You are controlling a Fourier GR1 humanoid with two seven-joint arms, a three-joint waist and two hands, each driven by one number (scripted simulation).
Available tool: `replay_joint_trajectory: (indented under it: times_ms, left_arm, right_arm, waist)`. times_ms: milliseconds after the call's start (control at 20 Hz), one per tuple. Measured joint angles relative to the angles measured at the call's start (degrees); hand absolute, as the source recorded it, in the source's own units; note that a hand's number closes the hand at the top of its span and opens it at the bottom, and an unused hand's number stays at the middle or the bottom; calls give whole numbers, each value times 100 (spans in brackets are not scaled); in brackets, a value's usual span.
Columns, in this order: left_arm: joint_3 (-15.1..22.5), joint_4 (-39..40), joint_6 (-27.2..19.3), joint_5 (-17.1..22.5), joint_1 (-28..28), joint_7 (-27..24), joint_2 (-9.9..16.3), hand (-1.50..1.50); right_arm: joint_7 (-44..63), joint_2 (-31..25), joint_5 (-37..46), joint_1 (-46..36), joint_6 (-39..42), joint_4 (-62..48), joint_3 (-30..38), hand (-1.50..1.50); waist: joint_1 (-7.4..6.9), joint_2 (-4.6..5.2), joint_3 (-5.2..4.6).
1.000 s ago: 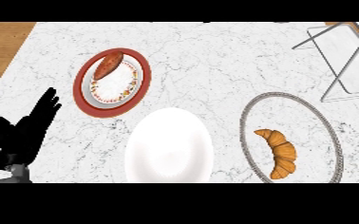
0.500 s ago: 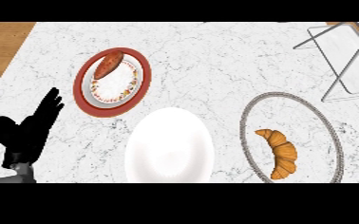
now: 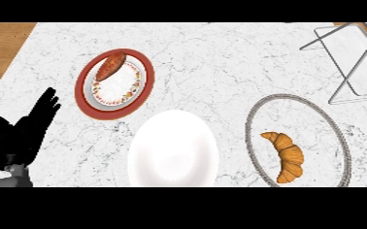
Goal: Pick the pear from the placemat and place it in the tiered shelf
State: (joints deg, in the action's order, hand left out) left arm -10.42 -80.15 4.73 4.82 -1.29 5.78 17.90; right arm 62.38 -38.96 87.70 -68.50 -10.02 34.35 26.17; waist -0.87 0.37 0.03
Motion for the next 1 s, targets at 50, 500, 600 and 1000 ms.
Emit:
replay_joint_trajectory:
  times_ms: [50, 500, 600, 1000]
  left_arm:
    - [11, 5, 13, -3, -11, -6, -11, 0]
    - [34, -128, -9, -92, 101, 19, -98, 0]
    - [51, -144, -39, -124, 88, 56, -126, 0]
    - [-21, -60, 6, -116, 44, 42, -89, 0]
  right_arm:
    - [14, 40, 11, 75, -37, -15, 27, -150]
    - [-244, -34, -116, 352, -414, -82, 215, -150]
    - [-283, 11, -176, 389, -549, 44, 269, -150]
    - [-460, 148, -699, 392, -1153, 733, 761, -150]
  waist:
    - [3, -4, -1]
    - [-3, -13, -2]
    - [8, -18, -1]
    - [53, -34, -2]
